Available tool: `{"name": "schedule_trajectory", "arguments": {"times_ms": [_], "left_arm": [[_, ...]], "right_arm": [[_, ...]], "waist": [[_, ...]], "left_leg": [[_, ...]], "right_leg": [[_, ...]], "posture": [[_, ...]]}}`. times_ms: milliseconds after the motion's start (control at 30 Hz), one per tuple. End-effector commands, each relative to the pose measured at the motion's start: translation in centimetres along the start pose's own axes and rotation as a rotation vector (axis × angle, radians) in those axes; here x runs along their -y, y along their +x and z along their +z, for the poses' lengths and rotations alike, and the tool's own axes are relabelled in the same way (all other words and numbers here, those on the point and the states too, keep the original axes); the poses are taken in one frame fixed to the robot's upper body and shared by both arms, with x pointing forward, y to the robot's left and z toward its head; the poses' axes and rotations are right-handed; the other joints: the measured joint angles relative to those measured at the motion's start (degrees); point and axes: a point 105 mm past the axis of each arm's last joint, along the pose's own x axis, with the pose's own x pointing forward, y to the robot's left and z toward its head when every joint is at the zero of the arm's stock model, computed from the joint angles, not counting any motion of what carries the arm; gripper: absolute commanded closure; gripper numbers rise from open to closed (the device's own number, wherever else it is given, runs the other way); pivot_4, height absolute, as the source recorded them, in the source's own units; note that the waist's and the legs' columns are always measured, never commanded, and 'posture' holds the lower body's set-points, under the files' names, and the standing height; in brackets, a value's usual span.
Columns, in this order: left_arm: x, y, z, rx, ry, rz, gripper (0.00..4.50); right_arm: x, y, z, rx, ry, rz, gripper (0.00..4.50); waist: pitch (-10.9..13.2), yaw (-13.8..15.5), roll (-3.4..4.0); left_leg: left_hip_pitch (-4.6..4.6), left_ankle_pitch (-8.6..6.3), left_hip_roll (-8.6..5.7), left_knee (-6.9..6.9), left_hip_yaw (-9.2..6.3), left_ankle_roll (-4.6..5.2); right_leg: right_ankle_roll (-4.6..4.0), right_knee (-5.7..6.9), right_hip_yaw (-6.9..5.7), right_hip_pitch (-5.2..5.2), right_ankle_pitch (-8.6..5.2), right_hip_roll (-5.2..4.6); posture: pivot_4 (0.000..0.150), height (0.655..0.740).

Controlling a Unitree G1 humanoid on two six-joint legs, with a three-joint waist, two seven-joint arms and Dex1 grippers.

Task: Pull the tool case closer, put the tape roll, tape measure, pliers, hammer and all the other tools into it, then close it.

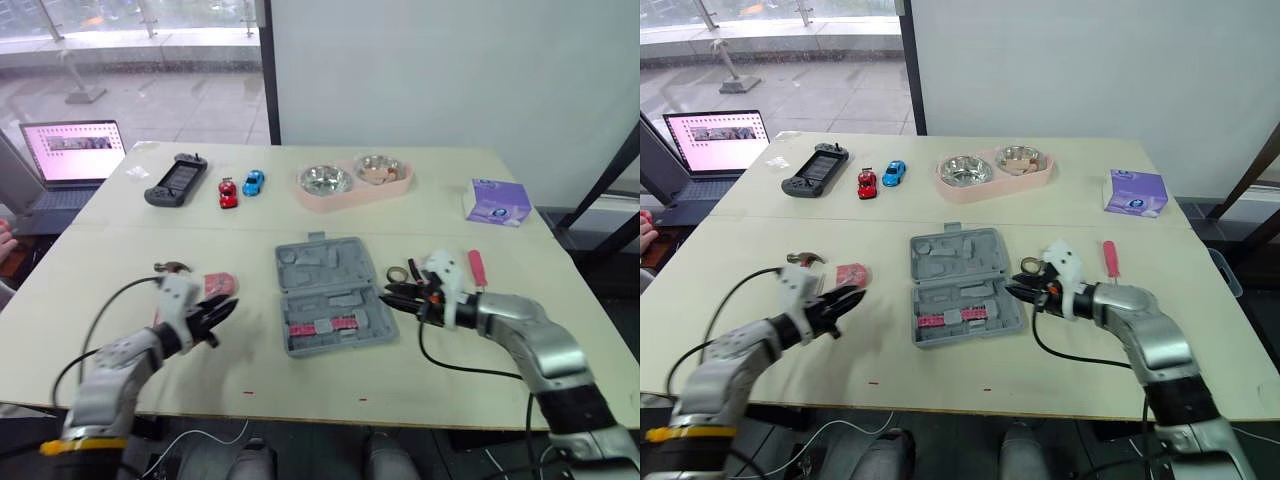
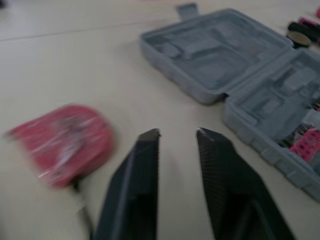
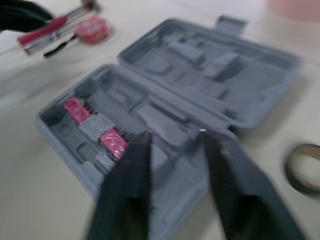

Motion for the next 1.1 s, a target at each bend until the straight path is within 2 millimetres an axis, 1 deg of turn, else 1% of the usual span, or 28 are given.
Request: {"name": "schedule_trajectory", "arguments": {"times_ms": [33, 67, 133, 200, 300, 433, 600, 733, 833, 900, 1000, 1100], "left_arm": [[-0.1, 1.8, -0.9, -0.090, 0.108, 0.012, 4.43], [-0.4, 2.4, -1.0, -0.113, 0.145, 0.020, 4.43], [-1.2, 3.3, -0.8, -0.132, 0.163, 0.046, 4.43], [-1.6, 3.9, -0.9, -0.157, 0.180, 0.046, 4.43], [-1.9, 4.6, -1.6, -0.215, 0.240, 0.035, 4.43], [-1.5, 5.3, -2.3, -0.288, 0.354, -0.032, 4.43], [-0.5, 6.0, -2.6, -0.323, 0.410, -0.117, 4.43], [-0.2, 6.7, -2.3, -0.316, 0.413, -0.138, 4.43], [0.3, 6.9, -2.5, -0.331, 0.438, -0.187, 4.43], [0.7, 6.8, -2.8, -0.350, 0.467, -0.233, 4.43], [0.9, 6.1, -3.1, -0.366, 0.493, -0.293, 4.43], [1.6, 5.1, -3.4, -0.367, 0.489, -0.363, 4.43]], "right_arm": [[2.0, 0.8, -0.7, -0.090, -0.066, -0.085, 4.40], [2.4, 1.0, -0.7, -0.108, -0.080, -0.096, 4.40], [2.8, 1.5, -0.7, -0.134, -0.105, -0.101, 4.40], [3.1, 2.0, -0.8, -0.156, -0.126, -0.105, 4.40], [3.7, 2.8, -0.9, -0.190, -0.173, -0.120, 4.40], [4.0, 4.1, -0.8, -0.215, -0.203, -0.125, 4.40], [3.9, 5.1, -0.8, -0.233, -0.249, -0.112, 4.40], [2.5, 6.4, -0.2, -0.233, -0.292, -0.036, 4.40], [1.5, 6.9, 0.3, -0.242, -0.344, 0.039, 4.40], [0.8, 6.9, 0.7, -0.251, -0.378, 0.089, 4.40], [-0.1, 6.4, 0.7, -0.282, -0.423, 0.178, 4.40], [-0.4, 6.0, 0.7, -0.302, -0.444, 0.205, 4.40]], "waist": [[0.0, 0.0, 0.02], [0.0, -0.1, 0.02], [0.0, -0.3, 0.01], [0.0, -0.6, 0.01], [0.0, -0.7, 0.02], [0.0, -0.5, 0.03], [0.0, -0.3, 0.08], [0.0, -0.3, 0.12], [0.0, -0.4, 0.13], [0.0, -0.4, 0.13], [0.0, -0.6, 0.14], [0.0, -0.8, 0.14]], "left_leg": [[0.01, 0.00, 0.00, 0.00, 0.00, 0.00], [0.00, 0.01, 0.00, 0.00, 0.00, 0.01], [0.01, 0.01, 0.00, -0.01, 0.00, 0.01], [0.00, 0.01, 0.00, 0.03, 0.00, 0.01], [0.02, 0.01, 0.00, 0.03, 0.00, 0.01], [0.02, 0.01, 0.00, -0.01, 0.00, 0.01], [0.03, 0.02, -0.01, 0.03, 0.00, 0.00], [0.05, 0.02, -0.01, 0.02, 0.00, 0.00], [0.05, 0.02, -0.01, 0.02, -0.01, 0.00], [0.05, 0.02, -0.01, 0.02, -0.01, 0.00], [0.05, 0.02, -0.01, 0.00, -0.01, 0.00], [0.05, 0.02, -0.01, -0.11, -0.01, 0.00]], "right_leg": [[0.01, 0.02, 0.00, 0.00, 0.00, 0.00], [0.09, 0.03, 0.00, -0.02, 0.04, 0.01], [0.23, 0.03, -0.01, -0.02, -0.04, 0.01], [0.30, 0.03, -0.01, -0.01, -0.03, 0.01], [0.38, 0.03, -0.01, 0.01, 0.00, 0.00], [0.51, 0.03, -0.01, 0.01, 0.10, 0.01], [0.56, 0.03, -0.01, 0.06, 0.10, -0.01], [0.60, 0.04, -0.01, 0.07, 0.09, 0.00], [0.63, 0.04, -0.01, 0.08, 0.10, 0.00], [0.65, 0.04, -0.01, 0.08, 0.10, 0.00], [0.66, 0.03, -0.01, 0.08, 0.09, -0.01], [0.66, 0.03, -0.01, 0.04, 0.10, 0.00]], "posture": [[0.150, 0.7400], [0.150, 0.7400], [0.150, 0.7400], [0.150, 0.7400], [0.150, 0.7400], [0.150, 0.7400], [0.150, 0.7400], [0.150, 0.7400], [0.150, 0.7400], [0.150, 0.7400], [0.150, 0.7400], [0.150, 0.7400]]}}
